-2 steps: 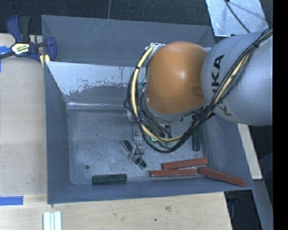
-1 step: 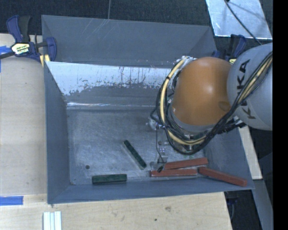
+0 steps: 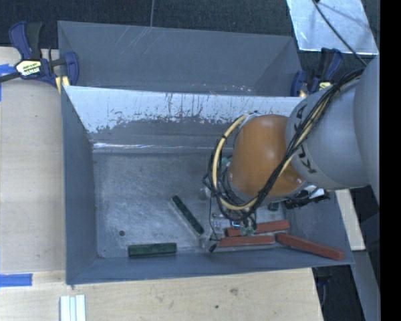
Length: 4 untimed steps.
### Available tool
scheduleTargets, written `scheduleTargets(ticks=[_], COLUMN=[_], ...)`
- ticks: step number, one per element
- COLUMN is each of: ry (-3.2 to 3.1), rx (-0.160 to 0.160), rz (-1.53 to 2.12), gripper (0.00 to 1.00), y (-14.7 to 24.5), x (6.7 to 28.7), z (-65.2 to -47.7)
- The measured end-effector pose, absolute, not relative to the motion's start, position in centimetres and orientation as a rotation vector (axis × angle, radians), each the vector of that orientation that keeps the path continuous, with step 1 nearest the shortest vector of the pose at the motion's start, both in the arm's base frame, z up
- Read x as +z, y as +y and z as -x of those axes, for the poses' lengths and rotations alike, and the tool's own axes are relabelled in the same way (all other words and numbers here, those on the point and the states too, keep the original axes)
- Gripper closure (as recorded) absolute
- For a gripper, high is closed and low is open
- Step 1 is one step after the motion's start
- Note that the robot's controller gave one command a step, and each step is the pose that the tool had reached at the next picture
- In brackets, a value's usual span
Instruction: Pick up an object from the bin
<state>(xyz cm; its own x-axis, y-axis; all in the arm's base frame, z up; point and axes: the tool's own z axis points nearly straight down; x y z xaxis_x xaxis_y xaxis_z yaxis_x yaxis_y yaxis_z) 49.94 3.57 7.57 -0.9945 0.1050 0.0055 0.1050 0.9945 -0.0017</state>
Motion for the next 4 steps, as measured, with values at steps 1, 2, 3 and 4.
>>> scheduleTargets(ticks=[1,2,3,4], ry=[-3.136,-3.139,-3.136,-3.142], rx=[0.002,-0.005,0.004,0.008], rz=[0.172,0.219,0.204,0.211], gripper=[0.00,0.00,0.00,0.00], y=[1.2,7.7,2.8,-5.7], x=[8.3,7.2,7.0,9.1], z=[-48.9,-51.8,-50.4,-52.8])
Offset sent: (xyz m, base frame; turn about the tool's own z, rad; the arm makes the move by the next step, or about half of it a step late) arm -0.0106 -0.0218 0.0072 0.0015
